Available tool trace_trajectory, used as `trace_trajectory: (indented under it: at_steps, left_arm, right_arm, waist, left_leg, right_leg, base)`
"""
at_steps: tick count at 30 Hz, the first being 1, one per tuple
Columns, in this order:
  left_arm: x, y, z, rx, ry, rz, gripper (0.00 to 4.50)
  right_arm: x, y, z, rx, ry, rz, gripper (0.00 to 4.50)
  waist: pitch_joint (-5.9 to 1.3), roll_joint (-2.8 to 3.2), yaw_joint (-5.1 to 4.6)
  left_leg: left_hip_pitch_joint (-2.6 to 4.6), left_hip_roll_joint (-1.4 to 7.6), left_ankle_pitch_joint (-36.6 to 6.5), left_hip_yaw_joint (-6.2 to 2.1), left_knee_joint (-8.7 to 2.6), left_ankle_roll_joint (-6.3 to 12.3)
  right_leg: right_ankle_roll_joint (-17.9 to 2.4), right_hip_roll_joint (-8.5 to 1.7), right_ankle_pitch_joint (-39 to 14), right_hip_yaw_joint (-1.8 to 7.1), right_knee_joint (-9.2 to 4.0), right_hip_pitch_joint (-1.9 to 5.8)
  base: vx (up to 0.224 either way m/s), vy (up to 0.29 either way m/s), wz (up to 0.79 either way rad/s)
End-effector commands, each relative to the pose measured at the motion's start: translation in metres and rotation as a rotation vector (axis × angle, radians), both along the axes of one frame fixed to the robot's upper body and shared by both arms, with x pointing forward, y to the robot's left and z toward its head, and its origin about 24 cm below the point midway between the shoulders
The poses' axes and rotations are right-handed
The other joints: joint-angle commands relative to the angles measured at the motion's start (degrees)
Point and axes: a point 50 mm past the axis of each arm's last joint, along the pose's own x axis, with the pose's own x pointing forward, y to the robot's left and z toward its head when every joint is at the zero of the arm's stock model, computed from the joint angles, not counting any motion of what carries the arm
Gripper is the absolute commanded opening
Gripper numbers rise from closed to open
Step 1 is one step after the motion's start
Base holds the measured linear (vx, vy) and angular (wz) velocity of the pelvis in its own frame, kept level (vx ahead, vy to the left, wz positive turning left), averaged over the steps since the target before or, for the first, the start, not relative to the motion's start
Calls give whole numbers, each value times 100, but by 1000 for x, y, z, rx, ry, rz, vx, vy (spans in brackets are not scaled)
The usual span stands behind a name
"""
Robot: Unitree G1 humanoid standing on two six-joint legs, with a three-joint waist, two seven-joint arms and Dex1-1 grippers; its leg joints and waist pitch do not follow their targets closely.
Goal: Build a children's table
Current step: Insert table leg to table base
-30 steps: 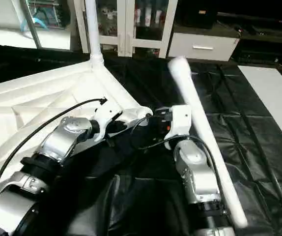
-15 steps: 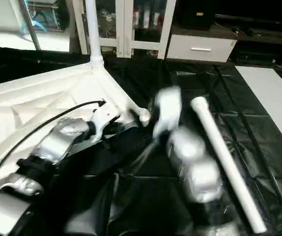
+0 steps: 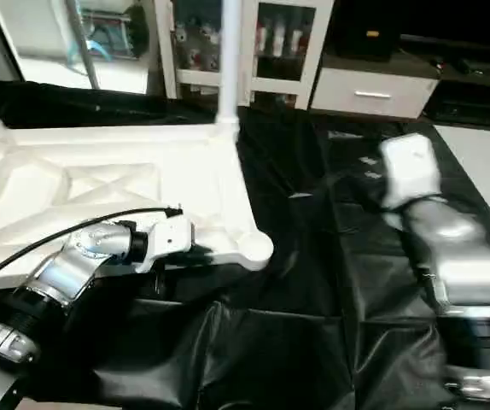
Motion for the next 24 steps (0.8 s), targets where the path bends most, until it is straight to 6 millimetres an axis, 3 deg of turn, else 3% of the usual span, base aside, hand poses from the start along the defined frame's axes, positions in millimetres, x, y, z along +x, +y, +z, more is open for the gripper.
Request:
trace_trajectory:
  at_steps: [1, 3, 8, 13, 16, 17, 18, 19, 24]
  left_arm:
    - [-4, -16, 1, -39, -18, -80, 0]
    - [-2, -15, 2, -50, -32, -62, 0]
    - [3, -5, 7, -111, -43, 25, 0]
    - [1, 6, 8, -104, -39, 31, 0]
    - [-1, 8, 8, -89, -34, 6, 0]
    - [-5, 6, 10, -92, -22, -31, 0]
    - [-6, 6, 11, -92, -21, -41, 0]
    - [-8, 5, 12, -90, -21, -57, 0]
    - [-12, 3, 20, -106, -31, -96, 0]
  right_arm:
    - [-3, -24, -7, 4, 41, -66, 441]
    - [-4, -32, -9, 14, 47, -89, 441]
    - [-12, -54, -23, 137, 107, -112, 441]
    - [-13, -69, -27, 155, 144, -143, 441]
    - [-14, -69, -35, 201, 213, -123, 441]
    - [-17, -68, -43, 266, 275, -124, 441]
    - [-18, -68, -46, 274, 295, -121, 441]
    - [-21, -68, -52, 270, 331, -110, 441]
    - [-33, -56, -76, 309, 470, -17, 441]
  waist:
    - [-390, -34, -26]
    - [-377, -37, -23]
    - [-366, -65, -51]
    - [-343, -71, -86]
    - [-345, -79, -121]
    - [-351, -112, -139]
    - [-349, -86, -137]
    - [-353, -105, -140]
    - [-372, -78, -90]
  left_leg:
    - [129, 315, -1285, -145, -353, -23]
    - [153, 316, -1365, -131, -341, -9]
    - [105, 308, -1376, -147, -332, 128]
    - [101, 310, -1476, -158, -337, 138]
    - [84, 306, -1481, -155, -326, 164]
    - [79, 312, -1430, -152, -323, 192]
    - [72, 324, -1359, -150, -324, 224]
    - [61, 329, -1323, -141, -315, 239]
    - [56, 366, -1091, -122, -300, 313]
  right_leg:
    - [-1096, -371, -1380, 288, -406, 237]
    - [-1123, -359, -1520, 285, -435, 209]
    - [-1066, -369, -1768, 259, -443, 244]
    - [-1005, -364, -2175, 236, -485, 210]
    - [-1037, -356, -2162, 229, -479, 217]
    - [-1073, -358, -2103, 225, -470, 224]
    - [-1126, -357, -2019, 225, -453, 230]
    - [-1151, -354, -1974, 222, -446, 229]
    - [-1325, -343, -1497, 225, -374, 227]
  base:
    - [0, 0, 0]
    - [0, 0, 0]
    - [0, 0, 0]
    - [0, 0, 0]
    - [0, 0, 0]
    - [0, 0, 0]
    - [0, 0, 0]
    - [0, 0, 0]
    - [0, 0, 0]
